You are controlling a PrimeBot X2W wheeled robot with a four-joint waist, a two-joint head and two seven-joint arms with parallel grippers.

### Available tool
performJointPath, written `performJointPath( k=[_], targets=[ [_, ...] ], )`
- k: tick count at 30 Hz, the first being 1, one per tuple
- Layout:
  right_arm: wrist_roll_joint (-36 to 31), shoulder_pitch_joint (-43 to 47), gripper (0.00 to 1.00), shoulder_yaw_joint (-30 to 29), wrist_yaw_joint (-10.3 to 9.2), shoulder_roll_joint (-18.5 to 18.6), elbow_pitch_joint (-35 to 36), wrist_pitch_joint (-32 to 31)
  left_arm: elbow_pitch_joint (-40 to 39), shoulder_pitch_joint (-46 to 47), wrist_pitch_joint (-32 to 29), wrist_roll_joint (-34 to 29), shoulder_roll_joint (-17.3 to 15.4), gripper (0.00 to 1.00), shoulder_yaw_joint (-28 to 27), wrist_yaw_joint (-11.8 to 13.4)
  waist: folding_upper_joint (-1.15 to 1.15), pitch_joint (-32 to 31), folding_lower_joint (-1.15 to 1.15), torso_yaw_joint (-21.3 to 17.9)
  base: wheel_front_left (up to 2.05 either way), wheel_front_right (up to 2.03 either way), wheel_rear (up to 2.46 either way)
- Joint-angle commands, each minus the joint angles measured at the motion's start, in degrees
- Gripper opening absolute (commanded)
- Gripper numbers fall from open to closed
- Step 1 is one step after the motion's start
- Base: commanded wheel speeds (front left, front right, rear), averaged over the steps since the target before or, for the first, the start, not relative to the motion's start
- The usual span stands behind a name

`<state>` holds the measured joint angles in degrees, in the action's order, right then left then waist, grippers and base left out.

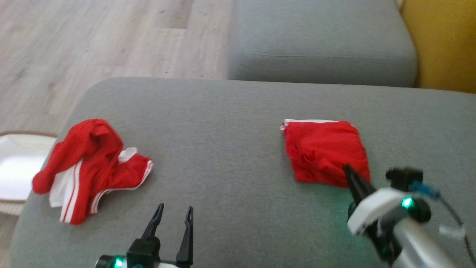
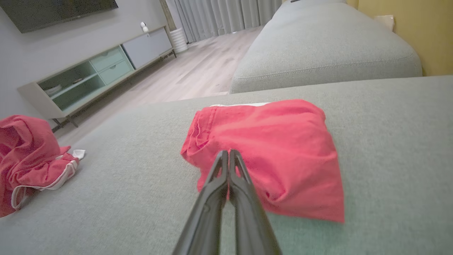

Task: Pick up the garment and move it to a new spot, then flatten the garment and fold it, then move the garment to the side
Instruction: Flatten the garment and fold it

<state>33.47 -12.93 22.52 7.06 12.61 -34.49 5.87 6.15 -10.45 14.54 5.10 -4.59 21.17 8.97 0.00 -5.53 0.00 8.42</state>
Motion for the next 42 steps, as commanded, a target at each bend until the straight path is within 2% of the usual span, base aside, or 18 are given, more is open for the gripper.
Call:
performJointPath(
  k=[1,8,13,20,24,30,31,32,33,35,41,42],
  targets=[
    [0.56,-4.51,0.00,1.36,0.43,1.37,-0.02,-0.60,-1.87,2.56,0.46,-0.53,0.45,1.00,-1.56,-0.36,0.00,0.17,0.00,1.58,0.00,0.00,0.00],
    [1.79,-13.41,0.00,3.87,0.43,1.94,-14.80,-2.76,-1.24,2.60,0.46,-0.77,0.81,1.00,-0.12,-1.26,0.00,1.25,0.00,5.46,0.00,0.00,0.00],
    [3.35,-15.86,0.00,8.04,0.43,0.73,-20.64,-2.74,-0.78,3.26,0.46,-0.64,1.03,1.00,0.28,-1.54,0.00,2.59,0.00,6.89,0.00,0.00,0.00],
    [8.81,-14.68,0.00,18.74,0.43,-2.59,-18.24,-0.33,-0.59,3.92,0.46,-0.71,1.17,1.00,-0.39,-1.39,0.00,3.27,0.00,6.34,0.00,0.00,0.00],
    [13.12,-12.91,0.00,24.57,0.43,-3.04,-15.67,1.96,-0.38,4.36,0.46,-0.94,1.18,1.00,-0.72,-1.52,0.00,2.86,0.00,5.58,0.00,0.00,0.00],
    [15.88,-11.81,0.00,26.65,0.43,-1.64,-13.54,8.28,-1.09,3.55,0.46,-0.91,1.21,1.00,-2.11,-0.70,0.00,2.02,0.00,2.76,0.00,0.00,0.00],
    [15.48,-11.81,0.26,26.13,0.43,-1.15,-13.31,8.70,-1.22,3.35,0.46,-0.85,1.23,1.00,-2.36,-0.55,0.00,1.94,0.00,2.09,0.00,0.00,0.00],
    [14.97,-11.76,0.46,25.36,0.43,-0.70,-12.92,8.94,-1.34,3.14,0.46,-0.72,1.24,1.00,-2.64,-0.43,0.00,1.84,0.00,1.31,0.00,0.00,0.00],
    [14.20,-11.78,0.76,23.79,0.43,-0.14,-12.11,9.03,-1.43,2.94,0.46,-0.59,1.26,1.00,-2.90,-0.29,0.00,1.78,0.00,0.57,0.00,0.00,0.00],
    [11.23,-11.10,1.00,19.07,0.43,1.10,-9.02,9.08,-1.76,2.55,0.46,-0.32,1.31,1.00,-3.41,0.16,0.00,1.70,0.00,-1.06,0.00,0.00,0.00],
    [0.04,-2.47,1.00,2.60,0.43,2.14,2.08,9.11,-2.28,2.16,0.46,0.89,1.47,1.00,-4.83,0.95,0.00,0.98,0.00,-4.56,0.00,0.00,0.00],
    [0.04,-2.47,1.00,2.60,0.43,2.14,2.08,9.11,-2.28,2.16,0.46,0.89,1.47,1.00,-4.83,0.95,0.00,0.98,0.00,-4.56,0.00,0.00,0.00]
  ],
)
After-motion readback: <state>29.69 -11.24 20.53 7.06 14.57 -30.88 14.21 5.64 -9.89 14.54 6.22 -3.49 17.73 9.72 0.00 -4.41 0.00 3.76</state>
